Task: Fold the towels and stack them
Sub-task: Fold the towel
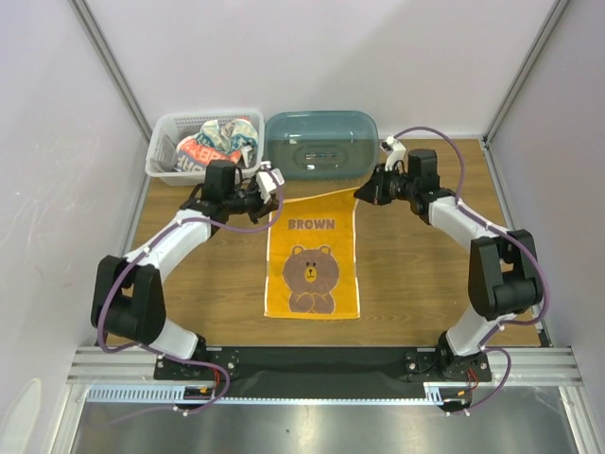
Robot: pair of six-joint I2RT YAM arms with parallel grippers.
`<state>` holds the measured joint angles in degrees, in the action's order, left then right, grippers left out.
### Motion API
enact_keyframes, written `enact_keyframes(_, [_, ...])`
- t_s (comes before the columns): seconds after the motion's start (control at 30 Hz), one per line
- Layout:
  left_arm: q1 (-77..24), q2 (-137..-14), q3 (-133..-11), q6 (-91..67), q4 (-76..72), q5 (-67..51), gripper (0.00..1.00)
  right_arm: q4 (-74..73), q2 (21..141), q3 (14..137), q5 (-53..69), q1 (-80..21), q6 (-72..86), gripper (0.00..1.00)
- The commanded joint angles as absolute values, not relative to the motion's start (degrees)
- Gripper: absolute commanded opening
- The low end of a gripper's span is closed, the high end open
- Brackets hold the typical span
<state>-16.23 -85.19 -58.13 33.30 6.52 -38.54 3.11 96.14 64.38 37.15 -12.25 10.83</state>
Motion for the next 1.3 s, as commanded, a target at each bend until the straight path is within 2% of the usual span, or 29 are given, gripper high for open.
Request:
enact_keyframes(0.0, [-15.64, -88.48, -68.07, 47.01, 18.52, -39.91, 0.00, 6.41, 91.06, 61.36, 36.83, -12.92, 5.46, 0.00])
enact_keyframes(0.03, [-15.56, -89.90, -69.94, 47.80, 25.07, -38.95, 0.00, 6.42, 90.71, 60.83, 36.04, -13.70, 3.27, 0.00])
enact_keyframes(0.1, [-15.56, -90.88, -72.15, 49.66, 28.91, -37.54, 0.00, 6.94, 90.27, 59.68, 35.69, -14.24, 1.85, 0.00])
enact_keyframes(0.23, [-15.21, -80.72, -58.66, 46.86, 15.92, -40.70, 0.00, 8.00, 87.99, 56.61, 35.86, -14.68, 0.18, 0.00])
enact_keyframes(0.33, [-15.21, -75.70, -55.91, 46.84, 21.16, -38.50, 0.00, 6.77, 86.14, 55.64, 36.91, -14.77, -1.84, 0.00])
enact_keyframes(0.5, [-15.55, -68.65, -50.72, 57.39, 32.49, -40.95, 0.00, 3.17, 80.52, 52.12, 34.73, -15.64, -5.10, 0.00])
enact_keyframes(0.67, [-18.80, -62.85, -46.06, 56.68, 33.65, -34.99, 0.00, -3.66, 77.70, 50.45, 32.70, -18.36, -5.18, 0.00])
enact_keyframes(0.83, [-22.49, -62.67, -42.28, 59.85, 36.56, -26.74, 0.00, -6.85, 74.54, 45.80, 28.83, -21.52, -7.55, 0.00])
enact_keyframes(1.03, [-23.64, -61.17, -39.38, 60.56, 36.04, -26.02, 0.00, -12.82, 69.45, 42.28, 21.10, -25.40, -9.05, 0.00])
enact_keyframes(1.27, [-27.24, -61.96, -36.74, 61.35, 36.83, -23.65, 0.00, -11.43, 60.40, 34.46, 23.38, -26.45, -13.71, 0.00])
